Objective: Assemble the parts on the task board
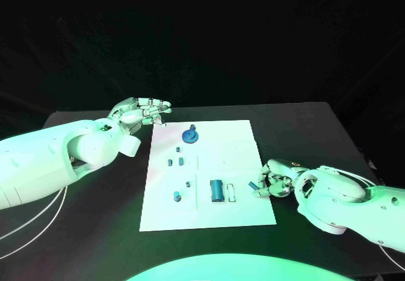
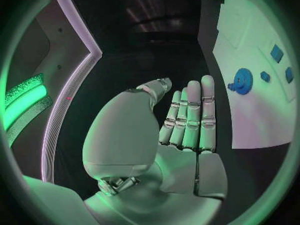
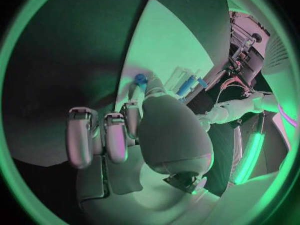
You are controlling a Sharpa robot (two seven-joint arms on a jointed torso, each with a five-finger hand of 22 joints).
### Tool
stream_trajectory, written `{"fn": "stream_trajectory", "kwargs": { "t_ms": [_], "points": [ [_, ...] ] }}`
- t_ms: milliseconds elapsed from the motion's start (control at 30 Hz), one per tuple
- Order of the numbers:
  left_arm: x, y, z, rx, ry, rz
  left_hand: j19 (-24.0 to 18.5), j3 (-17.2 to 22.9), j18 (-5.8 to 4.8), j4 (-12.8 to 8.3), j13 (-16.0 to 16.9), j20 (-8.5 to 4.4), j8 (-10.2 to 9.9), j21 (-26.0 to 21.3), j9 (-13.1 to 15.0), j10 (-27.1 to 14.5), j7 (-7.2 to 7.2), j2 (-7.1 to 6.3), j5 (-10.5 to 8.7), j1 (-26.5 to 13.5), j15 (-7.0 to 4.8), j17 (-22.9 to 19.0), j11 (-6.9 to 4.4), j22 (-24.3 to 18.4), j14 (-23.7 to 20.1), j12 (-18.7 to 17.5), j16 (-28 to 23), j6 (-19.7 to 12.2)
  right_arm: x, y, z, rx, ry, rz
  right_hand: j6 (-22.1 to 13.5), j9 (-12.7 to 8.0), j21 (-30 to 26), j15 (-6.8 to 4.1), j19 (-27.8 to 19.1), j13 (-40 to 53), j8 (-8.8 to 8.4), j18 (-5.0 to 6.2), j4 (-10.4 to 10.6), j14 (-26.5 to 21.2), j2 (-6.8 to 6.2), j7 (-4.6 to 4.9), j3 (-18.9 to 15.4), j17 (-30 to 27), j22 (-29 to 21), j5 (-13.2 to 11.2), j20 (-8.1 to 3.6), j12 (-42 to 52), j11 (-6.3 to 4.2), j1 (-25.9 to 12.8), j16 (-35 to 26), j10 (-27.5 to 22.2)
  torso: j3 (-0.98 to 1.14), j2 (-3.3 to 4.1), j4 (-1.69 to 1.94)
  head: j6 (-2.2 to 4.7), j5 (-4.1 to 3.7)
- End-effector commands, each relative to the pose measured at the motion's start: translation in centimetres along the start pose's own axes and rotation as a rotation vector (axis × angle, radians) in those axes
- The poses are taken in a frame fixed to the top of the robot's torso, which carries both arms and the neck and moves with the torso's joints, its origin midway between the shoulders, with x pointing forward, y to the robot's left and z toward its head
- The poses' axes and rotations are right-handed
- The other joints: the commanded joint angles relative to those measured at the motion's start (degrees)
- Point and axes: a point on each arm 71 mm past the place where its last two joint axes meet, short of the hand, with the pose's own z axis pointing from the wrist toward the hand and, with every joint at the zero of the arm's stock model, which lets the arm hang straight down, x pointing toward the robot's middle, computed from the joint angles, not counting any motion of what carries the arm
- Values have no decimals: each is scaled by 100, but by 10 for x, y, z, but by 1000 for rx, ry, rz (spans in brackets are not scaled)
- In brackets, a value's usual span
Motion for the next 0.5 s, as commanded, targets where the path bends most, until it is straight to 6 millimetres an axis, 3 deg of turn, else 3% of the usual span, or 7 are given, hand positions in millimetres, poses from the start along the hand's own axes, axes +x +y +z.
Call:
{"fn": "stream_trajectory", "kwargs": {
  "t_ms": [33, 167, 233, 300, 333, 367, 500],
  "points": [
    [3, -1, 0, 5, 17, -10, 0, -13, 79, 31, -8, 20, 31, -34, 5, -34, 54, 49, 6, -7, 5, -7, 16, -5, -30, 29, -3, -39, 8, -5, 1, 39, 38, -26, 29, -1507, 23, -53, 393, -630, -255, -34, 7, 488, 266, -30, 238, 958, 1325, 13, -41, -34, -66, 504, -4, 24, 6, -4, 1, -1, -5],
    [3, -1, 0, 4, 16, -10, 0, -13, 79, 31, -8, 20, 31, -34, 5, -34, 54, 49, 6, -7, 5, -7, 16, -5, -30, 29, -3, -39, 8, -4, 1, 45, 39, -15, 115, -1541, 32, -59, 395, -635, -353, -36, 32, 490, 85, -40, 1058, 973, 1327, 248, -61, -72, -81, 749, -1, 15, 4, -5, -2, 6, -8],
    [3, -1, 0, 4, 17, -10, 0, -13, 79, 31, -8, 20, 31, -34, 5, -34, 54, 49, 6, -7, 5, -7, 16, -5, -30, 29, -3, -39, 9, -4, 0, 49, 39, -1, 128, -1491, 47, -65, 399, -634, -337, -39, 18, 493, -114, -38, 1743, 985, 1330, 260, -63, -81, -97, 722, 2, 30, 5, -5, -3, -1, -6],
    [3, -1, 0, 4, 17, -10, 0, -13, 79, 31, -8, 20, 31, -34, 5, -34, 54, 49, 6, -7, 5, -7, 16, -5, -30, 29, -3, -39, 9, -3, -1, 52, 40, 21, 96, -1350, 62, -65, 402, -630, -246, -41, -38, 495, -531, -35, 2734, 996, 1333, 443, -62, -87, -92, 424, 4, 60, 5, -5, -3, -1, -6],
    [3, -1, 0, 4, 17, -10, 0, -13, 79, 31, -8, 20, 31, -34, 5, -34, 54, 49, 6, -7, 5, -7, 16, -5, -30, 29, -3, -39, 9, -3, -1, 52, 40, 26, 96, -1350, 62, -65, 402, -630, -246, -41, -38, 495, -531, -35, 2734, 996, 1333, 443, -62, -87, -92, 424, 4, 60, 5, -5, -3, -1, -6],
    [3, -1, 0, 4, 16, -10, 0, -13, 79, 31, -8, 20, 31, -34, 5, -34, 54, 49, 6, -7, 5, -7, 16, -5, -30, 29, -3, -39, 9, -2, -2, 53, 41, 40, 34, -1140, 82, -62, 407, -616, -91, -45, -258, 498, -842, -16, 3720, 1010, 1337, 496, -55, -79, -95, -34, 8, 96, 5, -5, -3, -1, -6],
    [2, -1, 0, 4, 14, -9, 0, -13, 79, 31, -8, 20, 31, -34, 5, -34, 54, 49, 6, -7, 5, -7, 16, -5, -30, 29, -3, -39, 9, 2, -6, 55, 50, 116, -46, -936, 119, -64, 417, -590, 41, -50, -709, 504, -950, -35, 4404, 1040, 1346, 537, -55, -55, -77, -640, 18, 131, 4, -3, -1, -14, 2]
  ]
}}
